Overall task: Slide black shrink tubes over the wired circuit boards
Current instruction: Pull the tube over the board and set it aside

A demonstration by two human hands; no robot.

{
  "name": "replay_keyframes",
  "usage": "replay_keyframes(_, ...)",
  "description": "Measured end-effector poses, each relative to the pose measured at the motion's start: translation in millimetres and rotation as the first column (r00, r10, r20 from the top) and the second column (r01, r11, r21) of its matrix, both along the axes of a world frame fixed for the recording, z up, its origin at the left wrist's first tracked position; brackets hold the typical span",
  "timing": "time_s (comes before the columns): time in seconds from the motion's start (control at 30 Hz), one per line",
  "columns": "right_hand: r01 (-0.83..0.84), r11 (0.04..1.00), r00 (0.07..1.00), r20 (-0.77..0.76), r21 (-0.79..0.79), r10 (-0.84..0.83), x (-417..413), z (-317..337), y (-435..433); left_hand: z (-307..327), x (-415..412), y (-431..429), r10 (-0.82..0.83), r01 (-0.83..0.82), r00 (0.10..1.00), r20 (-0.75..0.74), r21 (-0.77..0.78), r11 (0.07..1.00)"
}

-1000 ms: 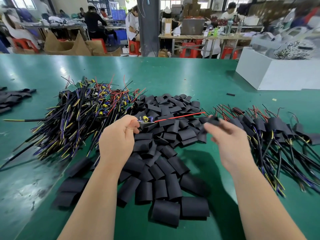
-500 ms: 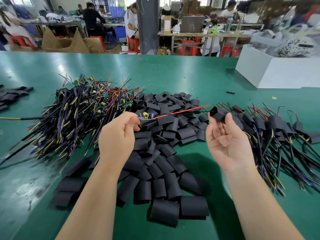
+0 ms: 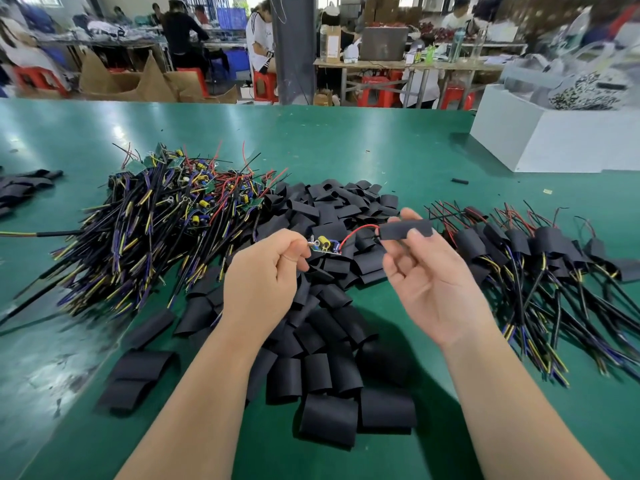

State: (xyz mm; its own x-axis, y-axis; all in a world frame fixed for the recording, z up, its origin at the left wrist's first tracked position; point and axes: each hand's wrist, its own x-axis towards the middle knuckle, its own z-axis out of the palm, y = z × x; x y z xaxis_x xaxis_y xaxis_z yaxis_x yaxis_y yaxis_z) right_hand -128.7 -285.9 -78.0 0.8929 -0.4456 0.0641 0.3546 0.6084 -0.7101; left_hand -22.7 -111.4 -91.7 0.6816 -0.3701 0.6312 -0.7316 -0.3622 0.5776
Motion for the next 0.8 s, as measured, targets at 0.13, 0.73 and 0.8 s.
replay_keyframes(0.13,0.06,0.998,0.998,-0.007,-0.01,-0.06,0.0,0.1,-3.8,2.2,-2.0,-0.8,-0.046,0.045,0.999,-0.013,-0.095,0.994)
replay_keyframes(0.73,-0.178,0.984,0.979,-0.095,0.031,0.18,-1.1,1.5,1.9,9.6,-15.7,-8.2,-0.262,0.263,0.964,0.033,-0.225,0.938)
replay_keyframes(0.8,-0.228,0.972,0.967,-0.106,0.055,0.233,0.8,-0.6,10.0,8.5,-15.2,-8.4,-0.241,0.24,0.97,0.026,-0.212,0.947)
